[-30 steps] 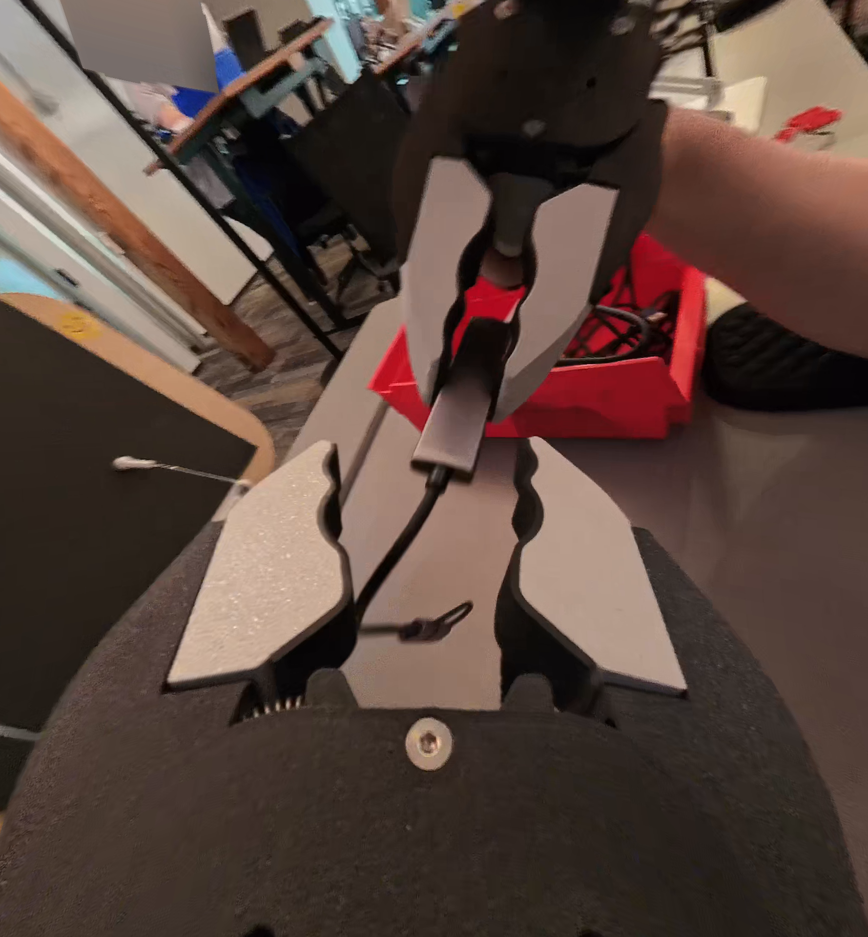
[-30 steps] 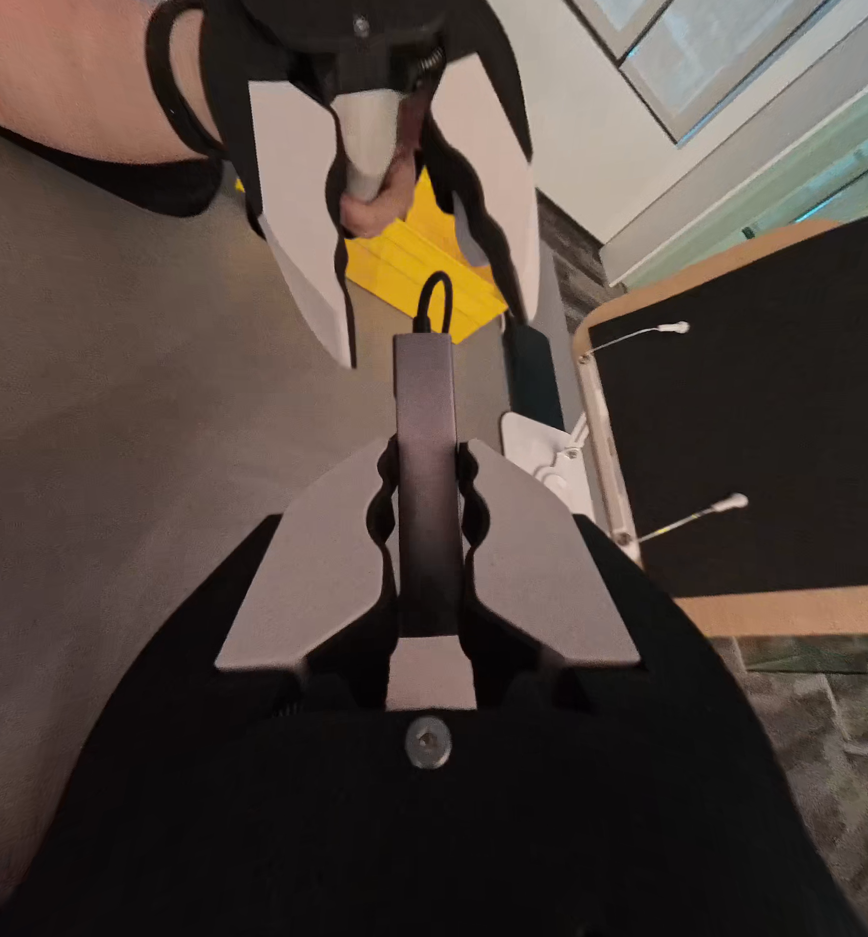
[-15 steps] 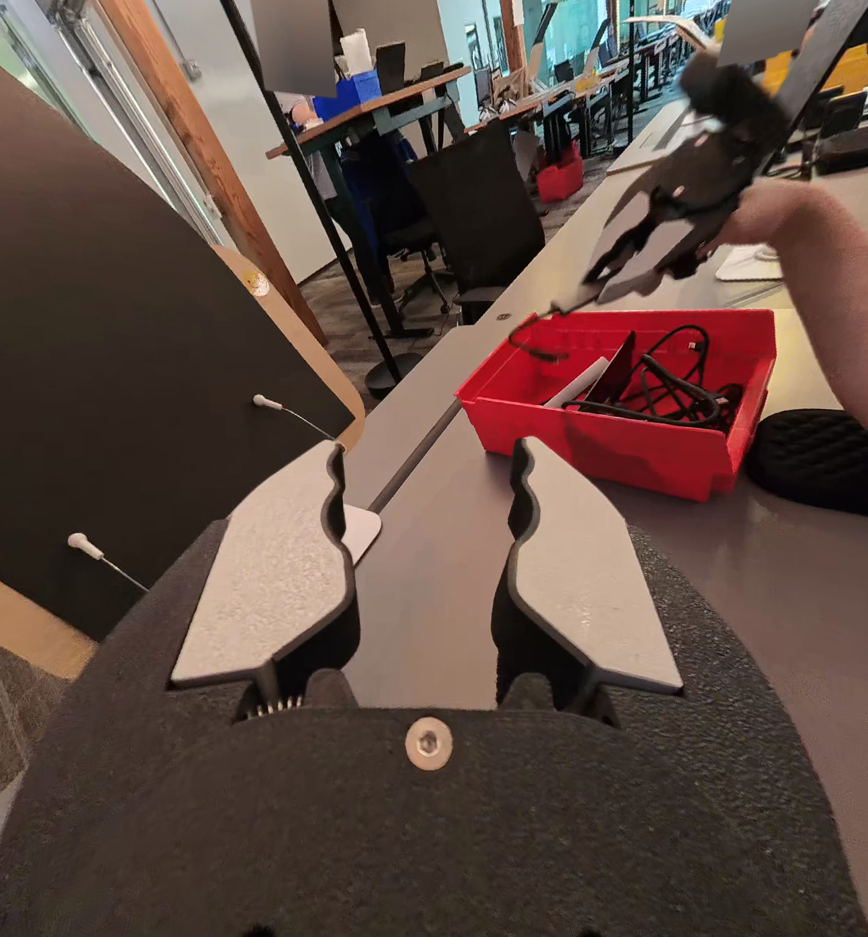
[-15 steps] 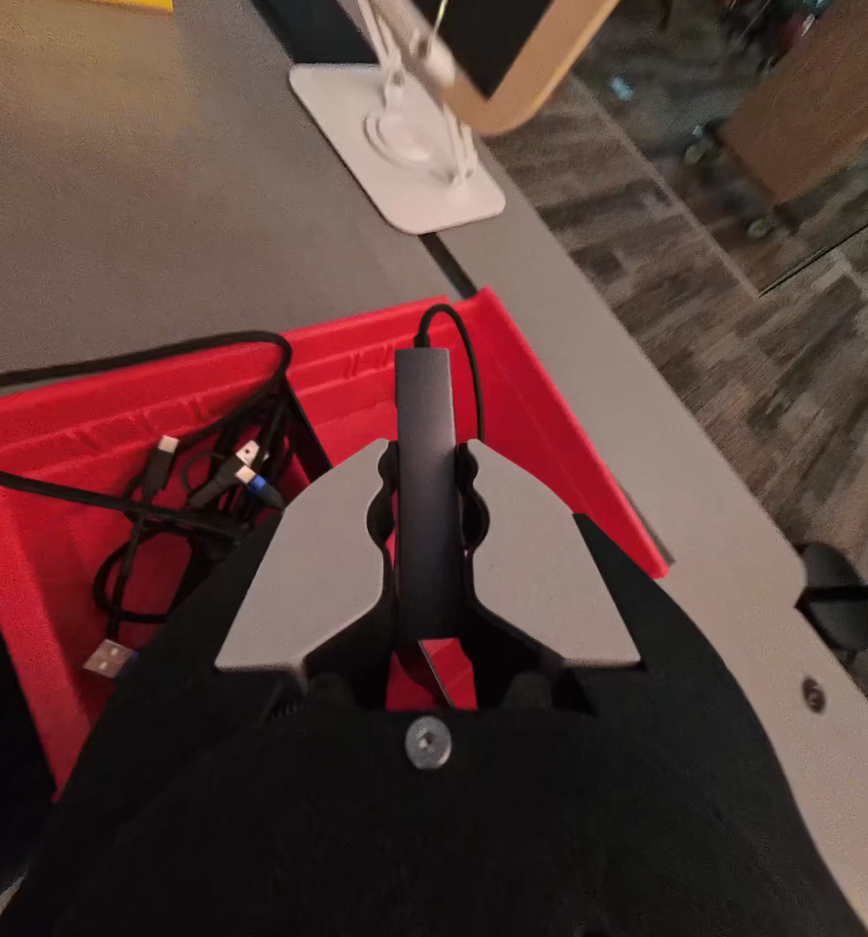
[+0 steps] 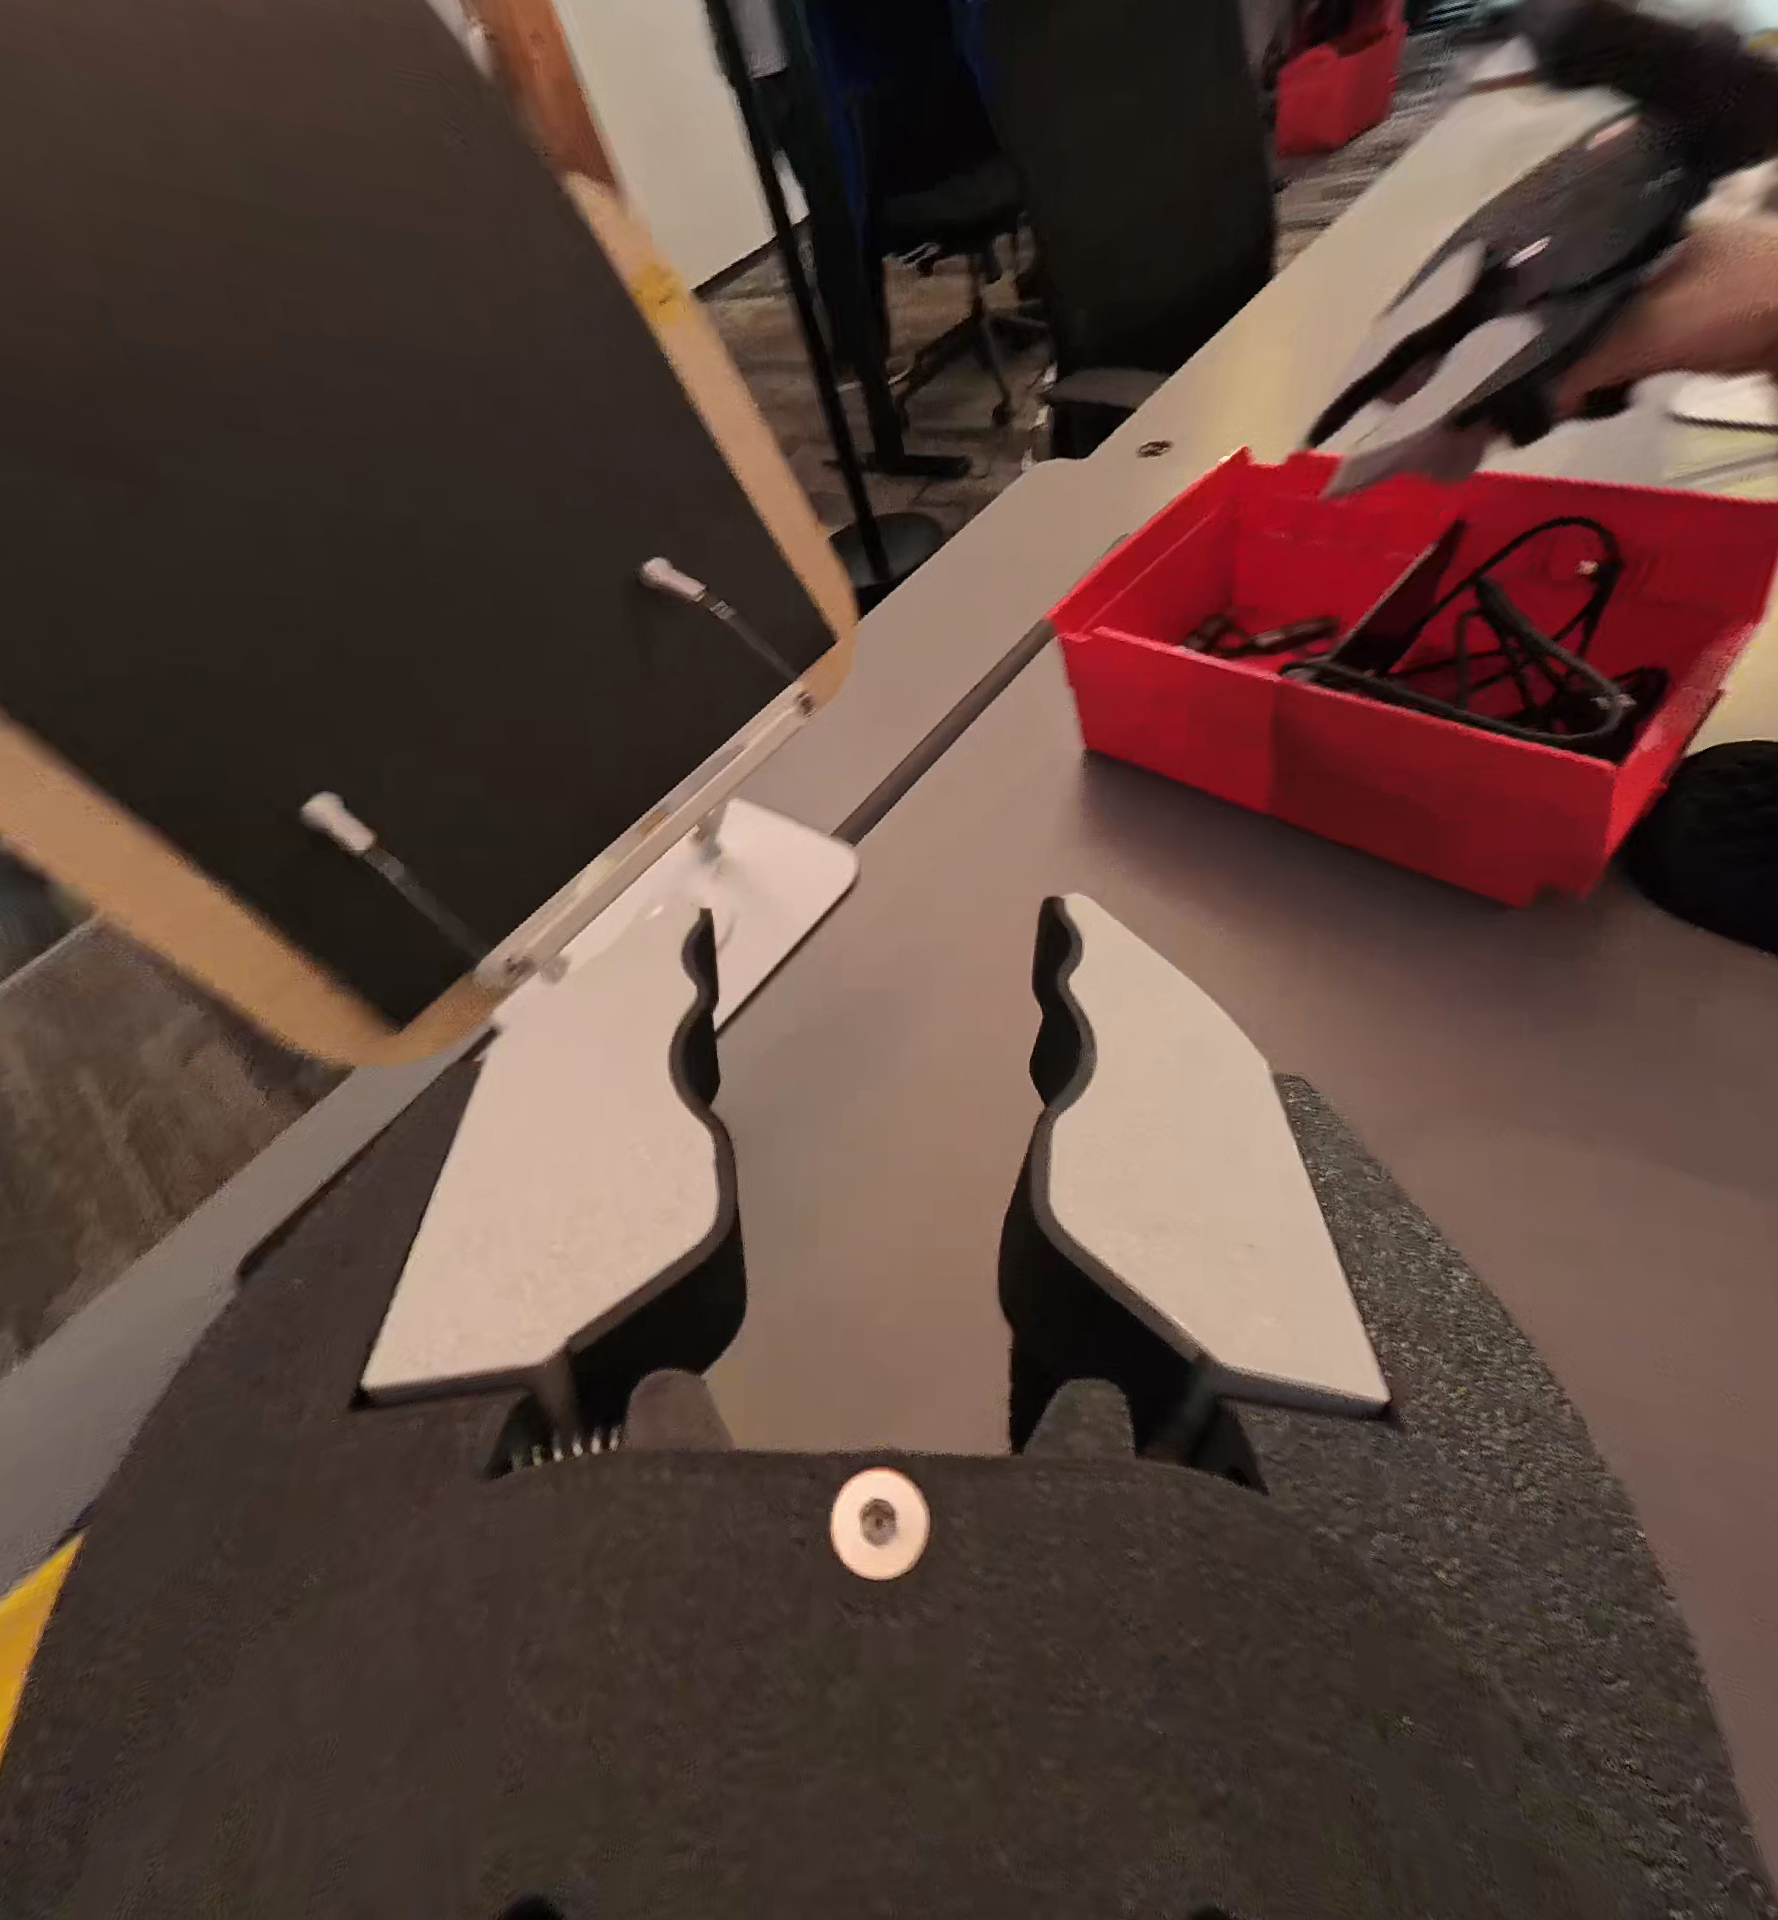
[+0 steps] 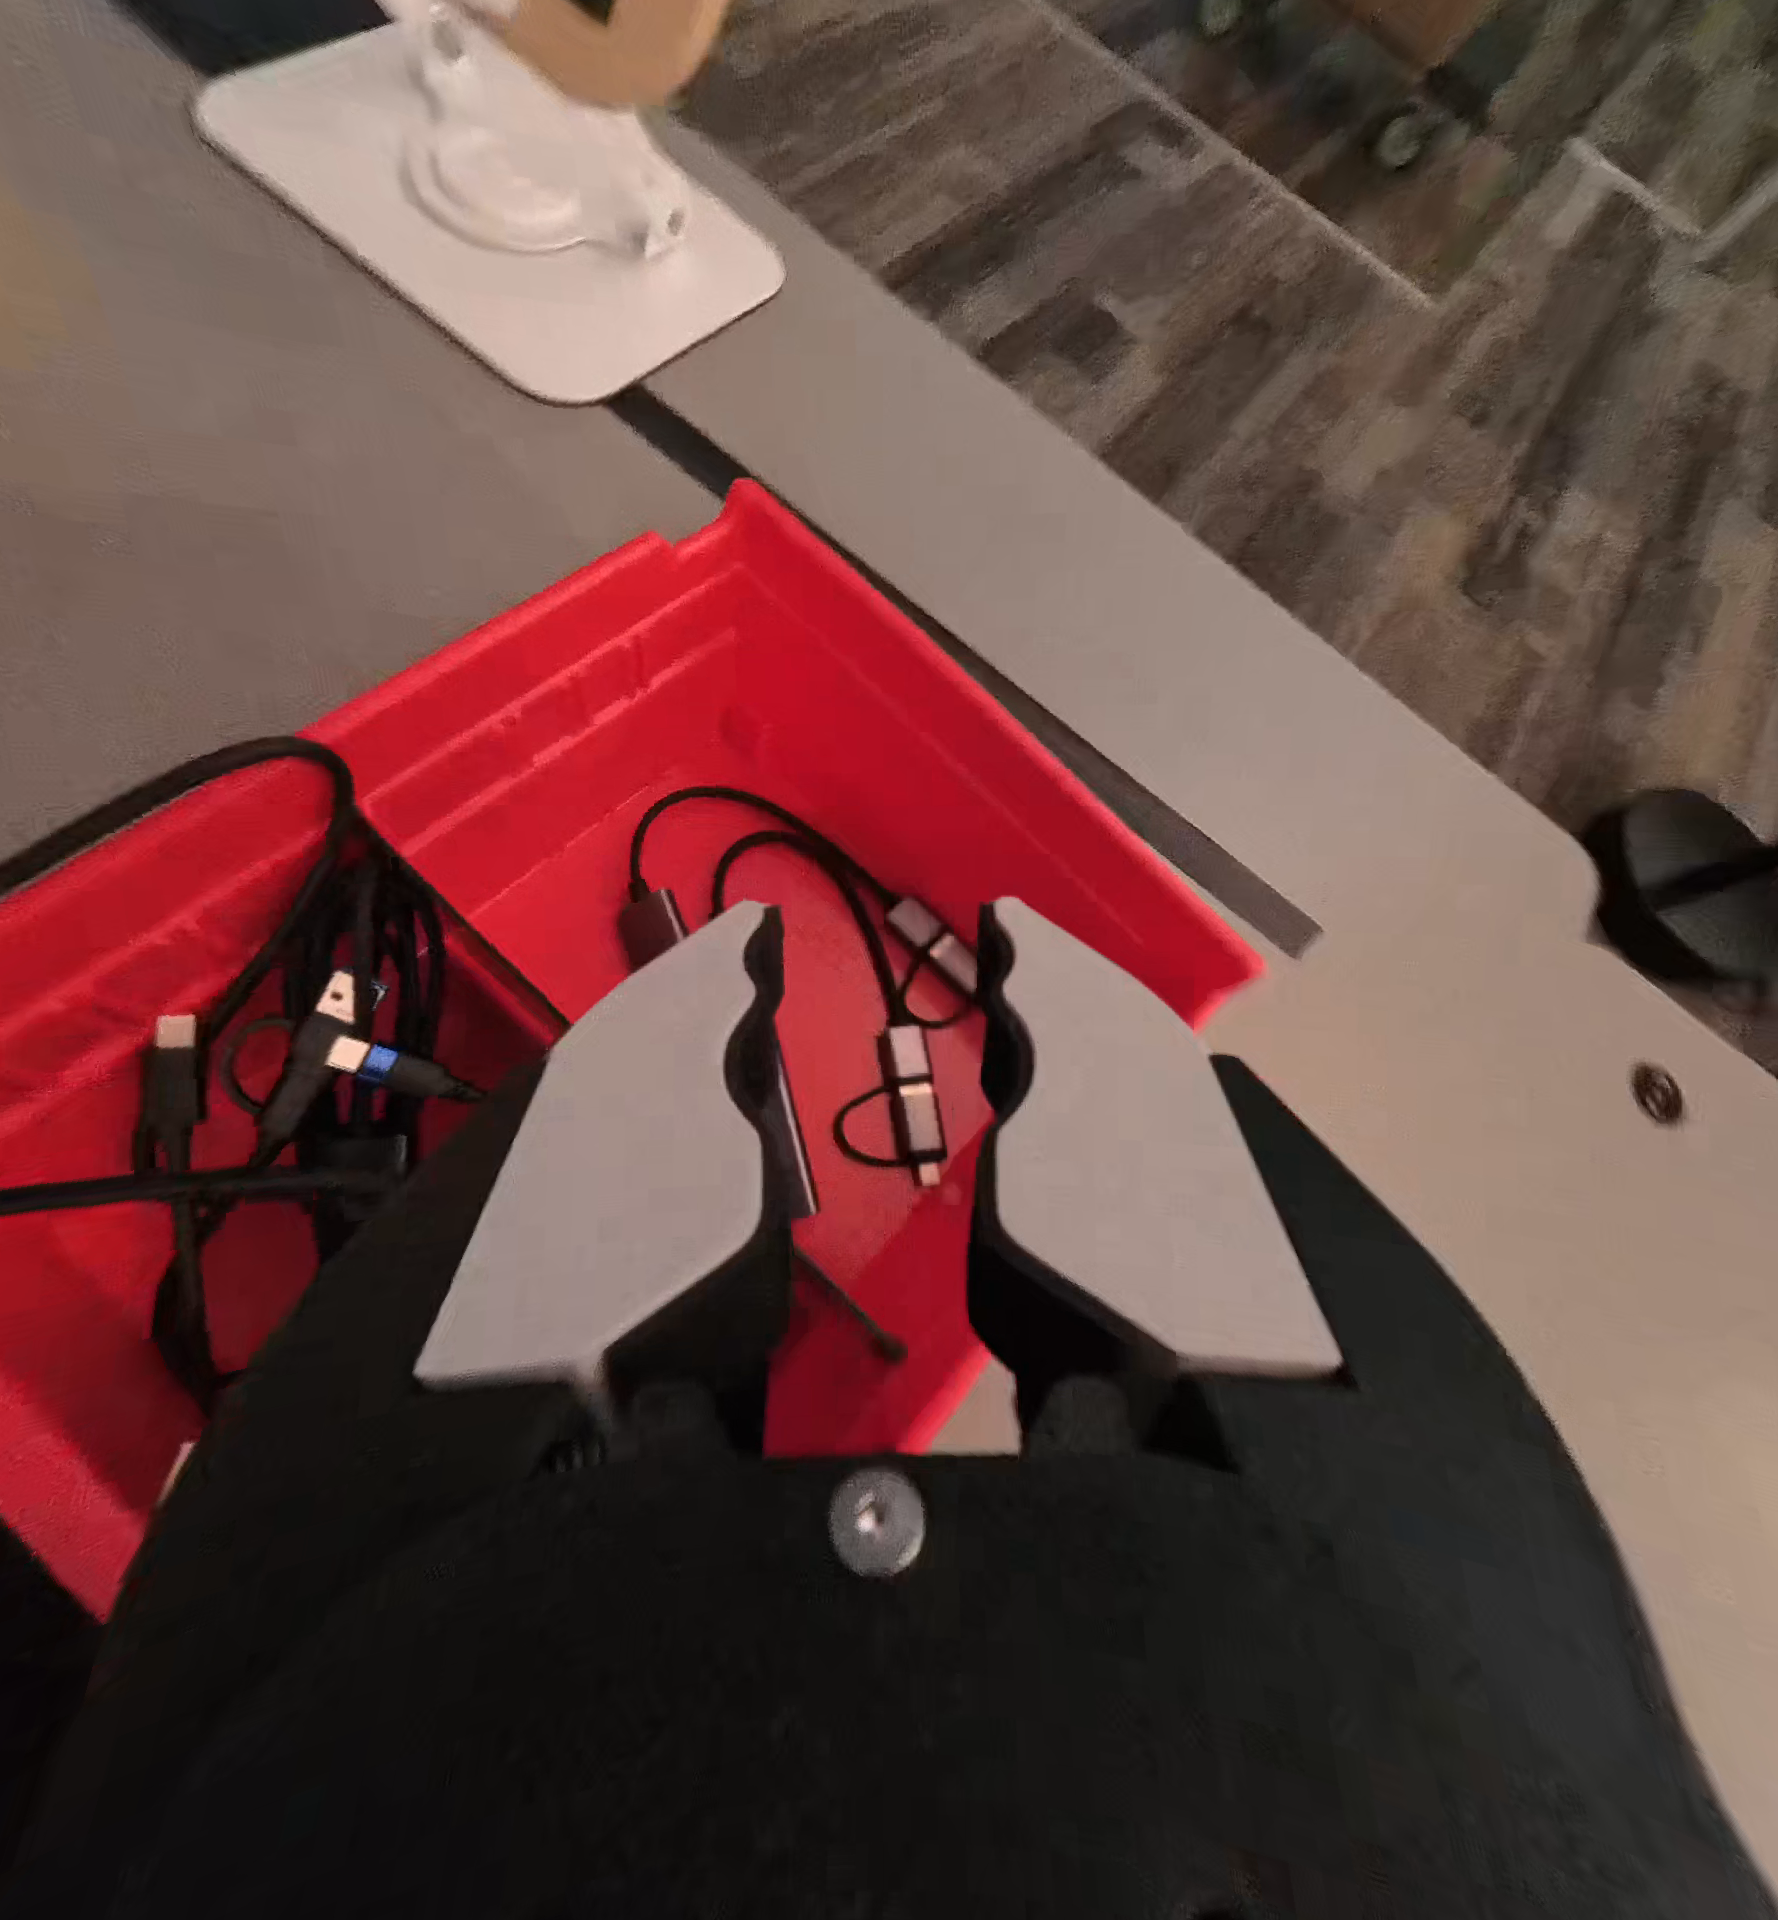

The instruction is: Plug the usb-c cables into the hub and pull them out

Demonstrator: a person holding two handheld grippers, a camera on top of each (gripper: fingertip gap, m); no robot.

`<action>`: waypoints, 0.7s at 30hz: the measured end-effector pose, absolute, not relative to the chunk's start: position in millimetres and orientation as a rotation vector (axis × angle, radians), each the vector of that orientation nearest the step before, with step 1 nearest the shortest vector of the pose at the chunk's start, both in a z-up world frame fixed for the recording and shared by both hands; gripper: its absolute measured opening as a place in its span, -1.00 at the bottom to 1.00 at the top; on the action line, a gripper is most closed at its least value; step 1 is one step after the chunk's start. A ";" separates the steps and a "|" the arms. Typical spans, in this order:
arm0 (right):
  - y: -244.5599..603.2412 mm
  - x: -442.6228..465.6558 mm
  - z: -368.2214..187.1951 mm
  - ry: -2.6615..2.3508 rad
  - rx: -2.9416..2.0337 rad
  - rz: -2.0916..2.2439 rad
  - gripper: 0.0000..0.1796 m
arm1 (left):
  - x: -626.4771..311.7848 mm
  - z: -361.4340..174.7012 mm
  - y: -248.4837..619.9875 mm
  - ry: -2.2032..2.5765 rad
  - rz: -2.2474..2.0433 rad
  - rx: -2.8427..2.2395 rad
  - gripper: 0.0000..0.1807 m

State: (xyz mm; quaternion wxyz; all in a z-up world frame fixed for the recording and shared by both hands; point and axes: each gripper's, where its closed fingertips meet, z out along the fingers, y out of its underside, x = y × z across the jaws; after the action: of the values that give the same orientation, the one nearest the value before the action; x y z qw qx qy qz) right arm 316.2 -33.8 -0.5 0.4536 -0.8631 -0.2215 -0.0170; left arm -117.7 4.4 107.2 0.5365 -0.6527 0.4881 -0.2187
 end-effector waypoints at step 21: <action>-126.9 361.1 -112.3 0.285 -3.042 0.147 -0.93 | -458.6 -52.2 106.9 0.154 0.143 -2.562 -0.43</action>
State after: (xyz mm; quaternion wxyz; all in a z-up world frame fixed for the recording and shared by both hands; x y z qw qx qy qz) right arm 361.1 -126.9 -112.3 0.0415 -0.9936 0.0931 0.0481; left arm -458.6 106.9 -52.2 0.2818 -0.9563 0.0575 0.0533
